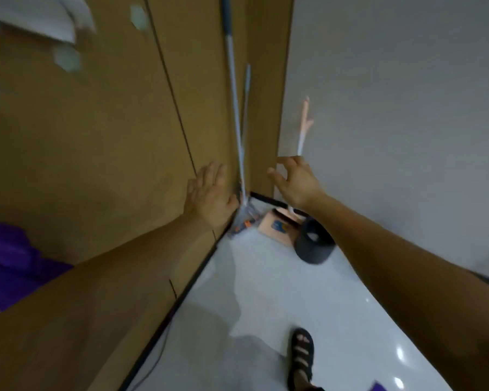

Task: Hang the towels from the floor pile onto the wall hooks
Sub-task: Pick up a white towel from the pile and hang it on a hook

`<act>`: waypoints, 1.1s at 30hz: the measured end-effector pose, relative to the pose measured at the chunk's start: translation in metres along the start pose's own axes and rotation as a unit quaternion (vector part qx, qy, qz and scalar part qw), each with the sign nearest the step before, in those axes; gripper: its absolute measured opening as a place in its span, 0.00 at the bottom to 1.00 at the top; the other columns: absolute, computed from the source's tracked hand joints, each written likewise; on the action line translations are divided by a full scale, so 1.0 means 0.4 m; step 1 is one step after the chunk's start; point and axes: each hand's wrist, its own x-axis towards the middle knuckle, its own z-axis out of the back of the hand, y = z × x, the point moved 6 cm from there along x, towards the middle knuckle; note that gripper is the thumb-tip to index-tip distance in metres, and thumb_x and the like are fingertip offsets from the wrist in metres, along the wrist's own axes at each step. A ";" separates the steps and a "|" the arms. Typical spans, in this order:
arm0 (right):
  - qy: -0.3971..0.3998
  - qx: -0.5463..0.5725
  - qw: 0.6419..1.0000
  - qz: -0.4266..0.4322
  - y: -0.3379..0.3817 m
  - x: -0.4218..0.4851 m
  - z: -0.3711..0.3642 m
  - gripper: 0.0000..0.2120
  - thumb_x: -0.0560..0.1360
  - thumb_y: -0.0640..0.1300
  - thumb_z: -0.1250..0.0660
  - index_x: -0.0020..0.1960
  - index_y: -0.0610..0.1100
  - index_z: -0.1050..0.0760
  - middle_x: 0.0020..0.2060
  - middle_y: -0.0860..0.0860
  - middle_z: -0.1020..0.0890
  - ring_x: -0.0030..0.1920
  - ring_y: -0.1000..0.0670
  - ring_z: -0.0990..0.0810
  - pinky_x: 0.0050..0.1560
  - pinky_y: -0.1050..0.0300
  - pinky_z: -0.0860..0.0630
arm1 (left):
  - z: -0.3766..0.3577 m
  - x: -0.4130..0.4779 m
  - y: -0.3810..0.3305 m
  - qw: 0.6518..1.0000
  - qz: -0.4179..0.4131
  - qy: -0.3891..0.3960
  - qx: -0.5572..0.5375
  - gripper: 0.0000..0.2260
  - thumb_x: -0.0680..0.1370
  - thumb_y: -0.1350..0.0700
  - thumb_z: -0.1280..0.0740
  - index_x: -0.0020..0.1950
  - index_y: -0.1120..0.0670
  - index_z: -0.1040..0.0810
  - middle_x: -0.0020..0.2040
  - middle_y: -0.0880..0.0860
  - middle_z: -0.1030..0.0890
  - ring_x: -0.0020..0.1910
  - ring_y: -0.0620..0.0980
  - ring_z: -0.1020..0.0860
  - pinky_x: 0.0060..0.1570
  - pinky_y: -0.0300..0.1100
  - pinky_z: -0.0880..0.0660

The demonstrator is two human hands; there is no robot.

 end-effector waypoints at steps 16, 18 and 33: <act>0.028 -0.032 0.911 -0.410 -0.763 -1.002 -0.021 0.24 0.78 0.56 0.38 0.70 0.46 0.31 0.69 0.43 0.32 0.68 0.41 0.32 0.67 0.49 0.34 | -0.551 -0.609 -0.670 0.899 -0.229 0.370 -0.037 0.34 0.77 0.44 0.41 0.78 0.52 0.53 0.78 0.55 0.49 0.75 0.57 0.45 0.71 0.52 0.43; 0.039 -0.014 0.895 -0.444 -0.845 -1.117 -0.047 0.23 0.78 0.55 0.38 0.70 0.46 0.31 0.68 0.43 0.32 0.67 0.41 0.31 0.66 0.49 0.32 | -0.617 -0.695 -0.737 0.884 -0.234 0.403 -0.034 0.34 0.78 0.44 0.41 0.78 0.53 0.52 0.78 0.55 0.49 0.74 0.57 0.44 0.70 0.52 0.42; 0.173 0.096 0.831 -0.520 -1.531 -1.593 -0.716 0.21 0.79 0.53 0.39 0.69 0.47 0.30 0.63 0.47 0.24 0.58 0.46 0.23 0.60 0.48 0.25 | -1.422 -1.279 -0.942 0.817 -0.210 0.537 -0.006 0.29 0.79 0.44 0.40 0.77 0.52 0.45 0.74 0.55 0.38 0.68 0.56 0.34 0.63 0.51 0.34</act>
